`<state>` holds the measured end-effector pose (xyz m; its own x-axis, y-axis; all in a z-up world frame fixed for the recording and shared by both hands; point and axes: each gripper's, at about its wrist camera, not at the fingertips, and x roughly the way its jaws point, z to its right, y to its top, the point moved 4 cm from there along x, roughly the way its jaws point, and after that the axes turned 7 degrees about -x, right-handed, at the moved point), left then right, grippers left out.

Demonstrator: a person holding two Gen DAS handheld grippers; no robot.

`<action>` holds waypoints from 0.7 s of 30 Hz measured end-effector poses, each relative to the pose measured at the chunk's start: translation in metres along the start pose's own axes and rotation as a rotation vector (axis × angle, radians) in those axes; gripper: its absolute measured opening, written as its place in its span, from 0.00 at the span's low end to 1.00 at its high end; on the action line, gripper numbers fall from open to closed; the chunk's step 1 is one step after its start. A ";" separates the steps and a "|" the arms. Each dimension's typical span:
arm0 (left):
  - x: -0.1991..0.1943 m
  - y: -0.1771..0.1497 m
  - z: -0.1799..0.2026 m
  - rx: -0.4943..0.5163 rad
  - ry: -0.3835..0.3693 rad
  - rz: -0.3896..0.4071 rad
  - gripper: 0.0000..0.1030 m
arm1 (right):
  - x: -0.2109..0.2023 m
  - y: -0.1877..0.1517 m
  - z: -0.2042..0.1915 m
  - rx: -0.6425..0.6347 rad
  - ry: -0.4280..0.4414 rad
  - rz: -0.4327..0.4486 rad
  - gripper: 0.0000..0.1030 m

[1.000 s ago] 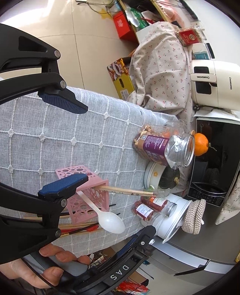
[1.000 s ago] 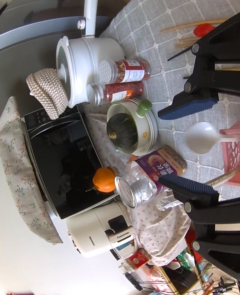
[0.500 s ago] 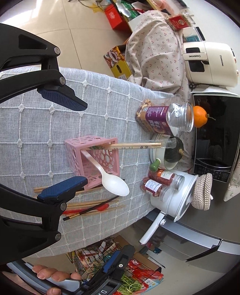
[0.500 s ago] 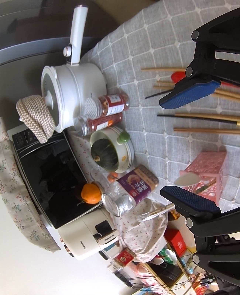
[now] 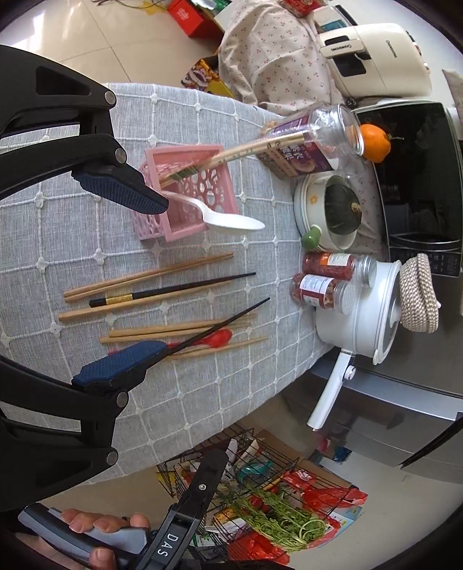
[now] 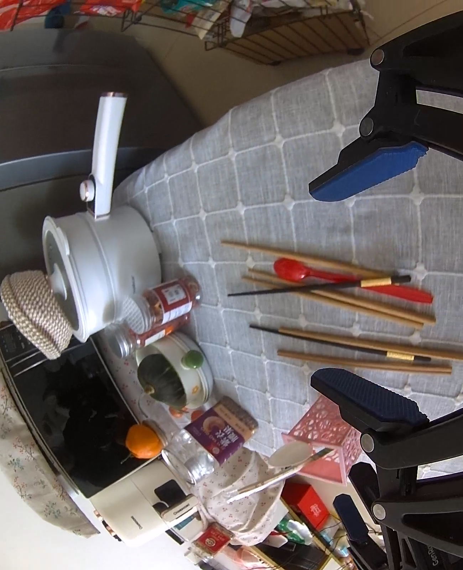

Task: Organize utensils
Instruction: 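Move the left tool to a black chopstick and grasp it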

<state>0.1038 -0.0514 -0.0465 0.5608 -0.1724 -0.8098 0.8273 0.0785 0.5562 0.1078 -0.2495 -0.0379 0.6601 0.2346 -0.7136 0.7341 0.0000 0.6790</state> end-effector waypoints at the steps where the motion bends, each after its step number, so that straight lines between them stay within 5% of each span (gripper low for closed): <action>1: 0.003 0.001 0.007 0.009 -0.002 -0.002 0.74 | 0.001 -0.001 0.006 0.006 -0.009 -0.011 0.80; 9: 0.052 0.026 0.052 0.032 -0.007 -0.070 0.72 | 0.010 -0.011 0.046 0.064 -0.055 -0.096 0.82; 14: 0.116 0.047 0.058 -0.044 -0.013 -0.176 0.28 | 0.019 -0.015 0.067 0.091 -0.072 -0.133 0.82; 21: 0.178 0.074 0.049 -0.170 0.018 -0.175 0.19 | 0.032 -0.014 0.089 0.103 -0.093 -0.171 0.82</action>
<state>0.2634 -0.1249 -0.1408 0.4075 -0.1808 -0.8951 0.9047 0.2131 0.3688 0.1321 -0.3282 -0.0854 0.5327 0.1495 -0.8330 0.8460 -0.0680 0.5288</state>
